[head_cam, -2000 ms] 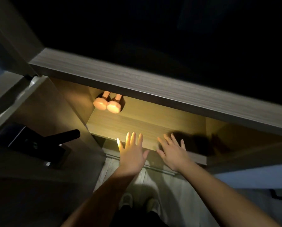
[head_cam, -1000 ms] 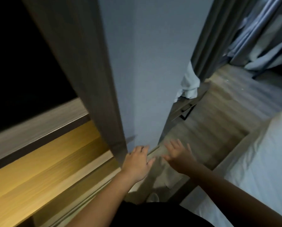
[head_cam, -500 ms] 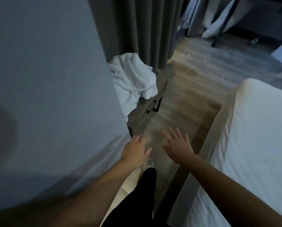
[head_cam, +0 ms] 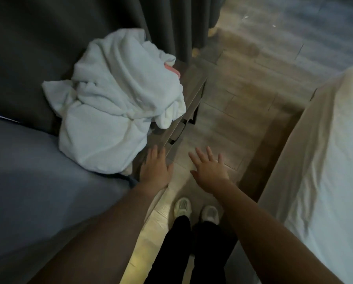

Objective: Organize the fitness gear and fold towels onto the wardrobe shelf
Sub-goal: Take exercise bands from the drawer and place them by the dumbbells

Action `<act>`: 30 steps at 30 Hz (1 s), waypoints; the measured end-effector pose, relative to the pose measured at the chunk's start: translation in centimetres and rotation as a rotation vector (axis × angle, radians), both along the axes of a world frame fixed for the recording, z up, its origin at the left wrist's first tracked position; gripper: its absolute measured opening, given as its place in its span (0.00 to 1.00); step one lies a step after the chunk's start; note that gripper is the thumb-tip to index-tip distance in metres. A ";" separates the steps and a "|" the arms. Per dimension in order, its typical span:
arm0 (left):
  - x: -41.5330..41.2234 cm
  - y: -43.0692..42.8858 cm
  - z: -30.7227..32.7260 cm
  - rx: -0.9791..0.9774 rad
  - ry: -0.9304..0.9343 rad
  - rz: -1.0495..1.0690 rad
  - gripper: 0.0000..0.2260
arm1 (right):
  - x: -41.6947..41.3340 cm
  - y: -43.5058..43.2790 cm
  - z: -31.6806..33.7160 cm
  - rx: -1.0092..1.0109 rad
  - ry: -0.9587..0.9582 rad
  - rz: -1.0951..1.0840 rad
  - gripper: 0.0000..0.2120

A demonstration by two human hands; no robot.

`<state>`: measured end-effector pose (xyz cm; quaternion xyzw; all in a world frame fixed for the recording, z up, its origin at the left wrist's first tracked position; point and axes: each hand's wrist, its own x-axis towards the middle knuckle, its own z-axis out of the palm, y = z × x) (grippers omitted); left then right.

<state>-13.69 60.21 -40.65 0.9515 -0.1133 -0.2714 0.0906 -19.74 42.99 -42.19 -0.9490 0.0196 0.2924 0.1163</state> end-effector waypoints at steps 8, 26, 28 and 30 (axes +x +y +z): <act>1.8 1.1 -9.3 0.112 -0.313 -0.113 0.34 | 7.6 -0.6 -10.3 0.000 -0.002 0.088 0.32; 1.5 1.7 -11.1 0.087 -0.400 -0.109 0.34 | 11.8 0.2 -13.4 -0.077 0.040 0.229 0.37; 1.5 1.6 -10.9 0.084 -0.396 -0.105 0.34 | 11.9 0.1 -13.1 -0.081 0.071 0.230 0.36; 1.6 1.6 -10.8 0.086 -0.386 -0.101 0.34 | 11.5 -0.3 -12.9 -0.078 0.081 0.228 0.36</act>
